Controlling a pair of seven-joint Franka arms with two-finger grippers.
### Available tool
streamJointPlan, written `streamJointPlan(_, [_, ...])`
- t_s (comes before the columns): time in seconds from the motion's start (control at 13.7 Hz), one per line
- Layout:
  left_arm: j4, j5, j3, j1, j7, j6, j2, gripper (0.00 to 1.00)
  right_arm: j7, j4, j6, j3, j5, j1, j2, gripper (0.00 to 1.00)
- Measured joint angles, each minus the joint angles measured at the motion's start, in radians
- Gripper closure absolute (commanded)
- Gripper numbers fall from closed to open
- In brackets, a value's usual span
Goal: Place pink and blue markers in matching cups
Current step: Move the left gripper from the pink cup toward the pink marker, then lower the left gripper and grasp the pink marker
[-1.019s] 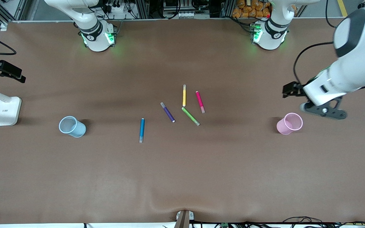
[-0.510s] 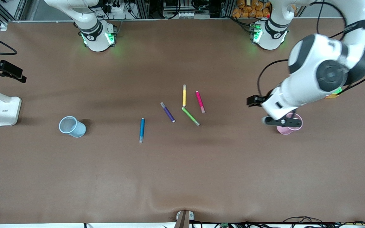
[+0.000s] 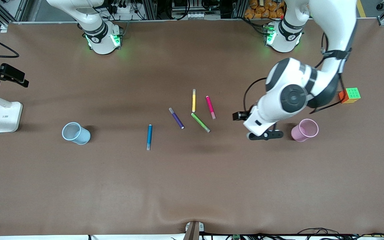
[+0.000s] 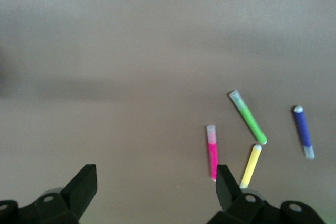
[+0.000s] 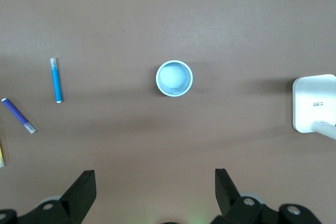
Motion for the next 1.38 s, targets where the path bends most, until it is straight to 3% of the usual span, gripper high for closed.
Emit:
streamJointPlan(0.44, [-0.099, 0.0, 0.0, -0.095, -0.246, 0.202, 0.059, 0.0, 0.0, 0.0, 0.0, 0.0, 0.0, 0.0, 0.0, 0.0])
streamJointPlan(0.73, [-0.14, 0.0, 0.001, -0.154, -0.305, 0.26, 0.101, 0.02, 0.0, 0.0, 0.0, 0.0, 0.0, 0.0, 0.0, 0.0])
streamJointPlan(1.38, [-0.19, 0.0, 0.005, -0.197, -0.337, 0.358, 0.175, 0.42, 0.0, -0.001, 0.005, 0.001, 0.0, 0.027, 0.007, 0.0])
